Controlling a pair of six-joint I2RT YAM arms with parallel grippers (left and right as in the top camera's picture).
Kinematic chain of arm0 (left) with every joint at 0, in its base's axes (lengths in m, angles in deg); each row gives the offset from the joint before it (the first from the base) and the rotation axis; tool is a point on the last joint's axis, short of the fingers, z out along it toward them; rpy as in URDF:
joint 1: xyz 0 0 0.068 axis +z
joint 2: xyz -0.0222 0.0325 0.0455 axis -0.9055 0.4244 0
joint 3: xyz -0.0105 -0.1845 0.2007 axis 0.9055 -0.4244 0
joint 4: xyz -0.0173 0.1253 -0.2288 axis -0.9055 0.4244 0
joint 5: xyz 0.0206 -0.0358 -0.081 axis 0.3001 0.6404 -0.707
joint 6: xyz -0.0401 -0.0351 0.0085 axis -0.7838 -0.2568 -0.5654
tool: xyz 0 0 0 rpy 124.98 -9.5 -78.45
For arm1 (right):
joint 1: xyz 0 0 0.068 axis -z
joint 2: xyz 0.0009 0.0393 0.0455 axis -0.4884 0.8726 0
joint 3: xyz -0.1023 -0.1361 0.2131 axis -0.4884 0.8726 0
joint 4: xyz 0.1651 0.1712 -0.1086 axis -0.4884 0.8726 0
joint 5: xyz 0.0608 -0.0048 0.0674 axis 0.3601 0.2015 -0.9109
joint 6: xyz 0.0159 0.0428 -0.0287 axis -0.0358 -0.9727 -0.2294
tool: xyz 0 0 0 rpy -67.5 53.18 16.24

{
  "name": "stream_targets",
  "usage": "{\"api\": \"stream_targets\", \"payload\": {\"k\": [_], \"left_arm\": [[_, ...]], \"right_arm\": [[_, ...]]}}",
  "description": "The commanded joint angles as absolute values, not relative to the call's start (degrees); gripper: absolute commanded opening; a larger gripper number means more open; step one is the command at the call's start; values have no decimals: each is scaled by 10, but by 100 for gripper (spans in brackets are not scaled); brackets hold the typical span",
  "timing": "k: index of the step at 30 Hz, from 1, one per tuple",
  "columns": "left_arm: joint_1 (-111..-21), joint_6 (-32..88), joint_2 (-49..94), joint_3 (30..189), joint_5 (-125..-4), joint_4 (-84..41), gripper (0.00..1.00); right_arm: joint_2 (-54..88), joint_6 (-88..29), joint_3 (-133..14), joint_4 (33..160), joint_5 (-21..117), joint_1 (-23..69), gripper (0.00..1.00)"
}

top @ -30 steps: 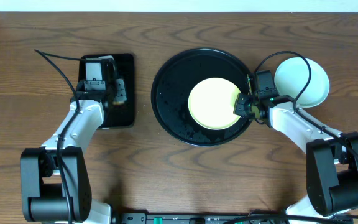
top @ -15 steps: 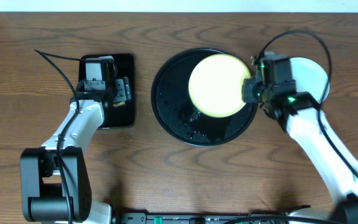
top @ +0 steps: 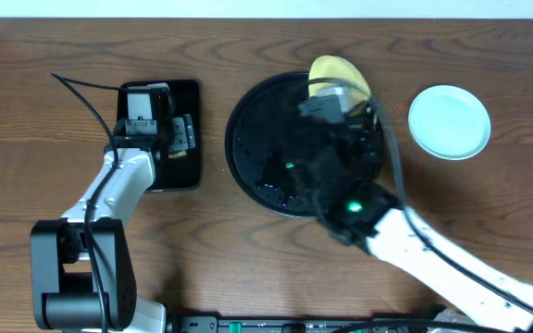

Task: Clean dirty plates on tray and stack at the side
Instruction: 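Lift the yellow plate with the right gripper and place it on the stack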

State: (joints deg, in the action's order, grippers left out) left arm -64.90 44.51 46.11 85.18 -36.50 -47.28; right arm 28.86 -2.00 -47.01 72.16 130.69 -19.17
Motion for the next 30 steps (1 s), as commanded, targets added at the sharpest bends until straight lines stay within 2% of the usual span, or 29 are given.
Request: {"api": "stream_targets", "payload": {"k": [1, 10, 21, 24, 27, 30], "left_arm": [[-646, 447, 465, 851, -358, -472, 82], [-646, 447, 465, 852, -358, -472, 82], [-646, 447, 465, 852, -358, -472, 83], [-646, 447, 465, 852, -358, -472, 83], [-646, 447, 465, 851, -358, -472, 83], [-646, 447, 465, 852, -358, -472, 83]], "right_arm": [[341, 37, -476, 700, 1404, -218, 1], [379, 39, -476, 611, 1402, -207, 1], [374, 38, -476, 624, 1242, -115, 1], [349, -47, -476, 714, 1108, -64, 1], [309, -188, -476, 810, 836, 49, 1], [286, -224, -476, 823, 567, 191, 1]]}}
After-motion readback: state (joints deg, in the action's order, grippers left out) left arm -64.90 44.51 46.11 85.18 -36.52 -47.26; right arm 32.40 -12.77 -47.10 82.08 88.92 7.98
